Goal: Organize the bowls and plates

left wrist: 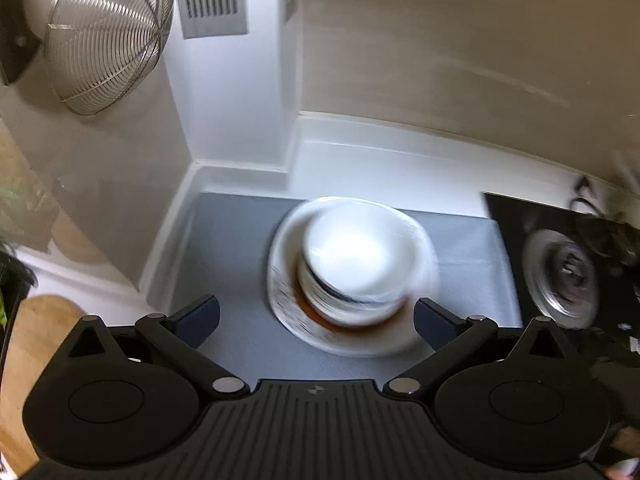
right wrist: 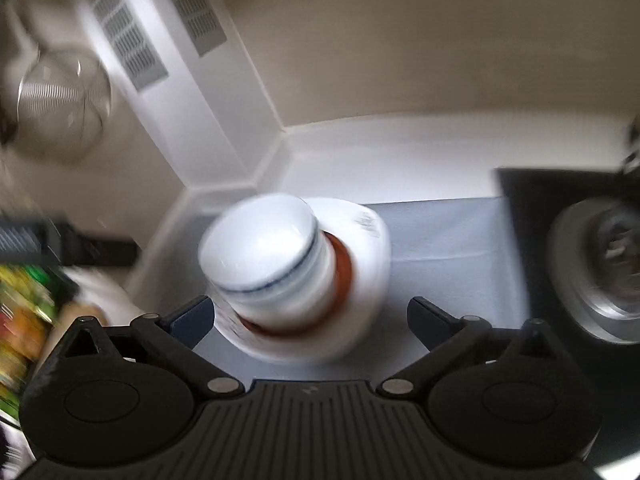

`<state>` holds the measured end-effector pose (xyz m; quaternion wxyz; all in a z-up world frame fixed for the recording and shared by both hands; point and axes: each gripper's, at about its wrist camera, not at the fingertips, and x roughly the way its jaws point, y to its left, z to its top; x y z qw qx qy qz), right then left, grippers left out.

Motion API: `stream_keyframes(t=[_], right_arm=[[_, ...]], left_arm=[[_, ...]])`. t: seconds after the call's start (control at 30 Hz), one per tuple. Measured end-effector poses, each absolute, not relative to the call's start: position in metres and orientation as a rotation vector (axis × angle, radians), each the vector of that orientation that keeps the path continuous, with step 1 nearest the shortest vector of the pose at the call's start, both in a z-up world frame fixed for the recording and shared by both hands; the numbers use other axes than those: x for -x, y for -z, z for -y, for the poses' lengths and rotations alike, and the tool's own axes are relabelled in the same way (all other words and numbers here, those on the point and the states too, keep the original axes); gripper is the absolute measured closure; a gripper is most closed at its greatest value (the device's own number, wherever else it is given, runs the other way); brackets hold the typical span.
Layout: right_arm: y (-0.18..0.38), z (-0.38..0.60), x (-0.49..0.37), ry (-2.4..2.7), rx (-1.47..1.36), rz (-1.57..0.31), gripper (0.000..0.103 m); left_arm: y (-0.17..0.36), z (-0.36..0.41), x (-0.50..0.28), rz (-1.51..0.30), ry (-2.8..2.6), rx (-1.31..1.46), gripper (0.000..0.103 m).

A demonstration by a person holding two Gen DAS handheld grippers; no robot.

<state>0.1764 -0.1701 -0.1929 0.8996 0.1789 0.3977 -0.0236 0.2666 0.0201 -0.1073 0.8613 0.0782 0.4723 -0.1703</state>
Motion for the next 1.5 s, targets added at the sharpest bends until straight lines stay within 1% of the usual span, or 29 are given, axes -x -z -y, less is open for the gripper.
stream_keyframes(t=[0.13,0.33,0.47,0.63,0.8,1.5], right_arm=[[0.163,0.163,-0.15,0.017,-0.403,-0.854,0.0],[0.123,0.155,-0.125,0.061,-0.368,-0.877,0.001],[0.111,0.159,-0.111,0.056,-0.41,-0.869,0.001],[0.098,0.157,-0.1,0.091,-0.392,-0.843,0.001],[0.093,0.157,-0.097,0.101,-0.398,-0.841,0.001],[0.095,0.158,-0.095,0.099,-0.431,-0.869,0.001]], left_arm=[[0.086,-0.009,-0.23,-0.992,0.319,-0.219,0.0],[0.066,0.01,-0.176,-0.885,0.259,-0.315,0.0],[0.054,0.01,-0.166,-0.893,0.249,-0.261,0.0],[0.043,0.013,-0.159,-0.888,0.244,-0.254,0.0],[0.039,0.02,-0.153,-0.858,0.237,-0.29,0.0],[0.036,0.023,-0.153,-0.893,0.245,-0.317,0.0]])
